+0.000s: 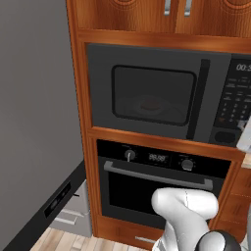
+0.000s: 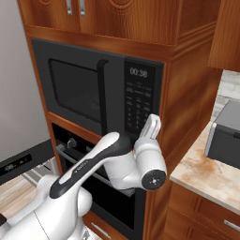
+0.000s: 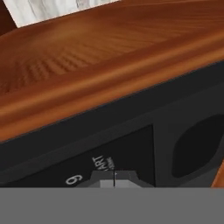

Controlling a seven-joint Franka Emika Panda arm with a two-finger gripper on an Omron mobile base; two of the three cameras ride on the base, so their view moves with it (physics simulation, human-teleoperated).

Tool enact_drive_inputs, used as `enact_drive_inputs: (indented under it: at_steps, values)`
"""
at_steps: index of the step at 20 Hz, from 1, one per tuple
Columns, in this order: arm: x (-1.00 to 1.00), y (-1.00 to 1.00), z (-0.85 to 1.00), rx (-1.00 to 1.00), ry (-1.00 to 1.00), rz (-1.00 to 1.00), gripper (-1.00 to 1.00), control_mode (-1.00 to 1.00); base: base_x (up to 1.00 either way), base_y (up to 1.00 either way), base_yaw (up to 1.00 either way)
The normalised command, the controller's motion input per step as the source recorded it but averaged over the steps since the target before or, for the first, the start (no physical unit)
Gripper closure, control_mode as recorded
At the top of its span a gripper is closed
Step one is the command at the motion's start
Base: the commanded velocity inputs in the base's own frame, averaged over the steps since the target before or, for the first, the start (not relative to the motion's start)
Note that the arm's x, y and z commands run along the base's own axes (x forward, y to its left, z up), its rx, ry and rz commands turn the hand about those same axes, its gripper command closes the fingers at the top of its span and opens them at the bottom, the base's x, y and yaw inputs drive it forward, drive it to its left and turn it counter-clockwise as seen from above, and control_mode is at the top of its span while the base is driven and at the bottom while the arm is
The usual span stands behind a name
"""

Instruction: Transport the steak from the fridge to the microwave and turn on the microwave.

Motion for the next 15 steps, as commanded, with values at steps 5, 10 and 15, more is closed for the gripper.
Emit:
enact_drive_inputs:
  at_steps: [5,10,15]
  values:
    - [0.21,-0.21,-0.08,0.00,-0.06,-0.03,1.00,-1.00,0.00,0.00,0.00]
    - [0.42,-0.12,-0.25,-0.06,-0.06,-0.11,1.00,-1.00,0.00,0.00,0.00]
    - [0.86,0.00,-0.24,-0.33,-0.07,-0.35,1.00,-1.00,0.00,0.00,0.00]
